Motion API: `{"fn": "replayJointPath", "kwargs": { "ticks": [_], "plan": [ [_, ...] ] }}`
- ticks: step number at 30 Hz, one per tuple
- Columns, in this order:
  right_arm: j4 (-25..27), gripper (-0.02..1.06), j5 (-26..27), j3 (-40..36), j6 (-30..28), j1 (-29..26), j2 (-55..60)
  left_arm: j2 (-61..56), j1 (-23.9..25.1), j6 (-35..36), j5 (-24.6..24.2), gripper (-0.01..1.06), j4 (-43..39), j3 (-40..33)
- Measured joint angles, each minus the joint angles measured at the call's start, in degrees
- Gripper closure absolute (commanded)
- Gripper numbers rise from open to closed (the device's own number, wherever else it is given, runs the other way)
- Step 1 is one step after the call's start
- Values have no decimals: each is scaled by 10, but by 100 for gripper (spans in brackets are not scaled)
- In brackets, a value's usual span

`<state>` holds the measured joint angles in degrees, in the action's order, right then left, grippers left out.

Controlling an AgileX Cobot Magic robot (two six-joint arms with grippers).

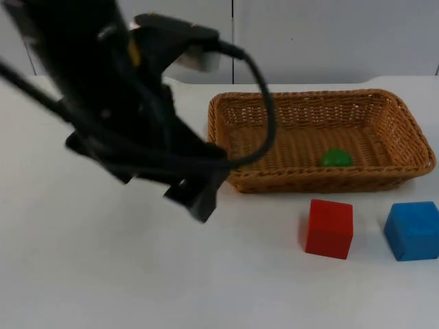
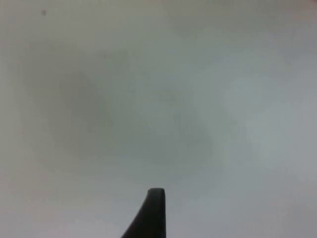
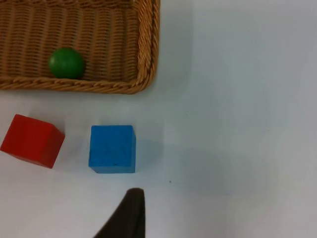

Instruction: Place all geometric objects except the red cube into the basket.

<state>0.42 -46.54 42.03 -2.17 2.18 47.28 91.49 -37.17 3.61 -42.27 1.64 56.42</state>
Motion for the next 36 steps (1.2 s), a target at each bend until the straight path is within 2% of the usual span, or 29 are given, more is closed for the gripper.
{"fn": "replayJointPath", "kwargs": {
  "ticks": [7, 12, 15, 17, 18, 22, 23, 28, 33, 36],
  "plan": [
    [0, -1, 0, 0, 0, 0, 0, -66, 0, 30, 11, 16, -8, -69],
    [0, -1, 0, 0, 0, 0, 0, -109, 6, 90, -3, 16, -64, -92],
    [3, -1, 0, -1, 0, 0, 0, -153, 41, 118, -6, 16, -88, -113],
    [8, -1, 4, -10, 0, 0, 0, -183, 81, 124, -18, 16, -93, -126],
    [8, -1, 4, -10, 0, 0, 0, -183, 81, 124, -18, 16, -93, -126],
    [12, -1, 4, -19, 0, 0, 0, -246, 166, 125, -54, 16, -94, -141],
    [12, -1, 4, -19, 0, 0, 0, -246, 166, 125, -54, 16, -94, -141],
    [14, -1, 8, -20, 0, 0, 0, -335, 255, 116, -66, 16, -91, -167],
    [15, -1, 9, -20, 0, 0, 0, -402, 289, 82, -70, 16, -63, -193],
    [15, -1, 9, -20, 0, 0, 0, -443, 289, 75, -73, 16, -60, -212]
  ]
}}
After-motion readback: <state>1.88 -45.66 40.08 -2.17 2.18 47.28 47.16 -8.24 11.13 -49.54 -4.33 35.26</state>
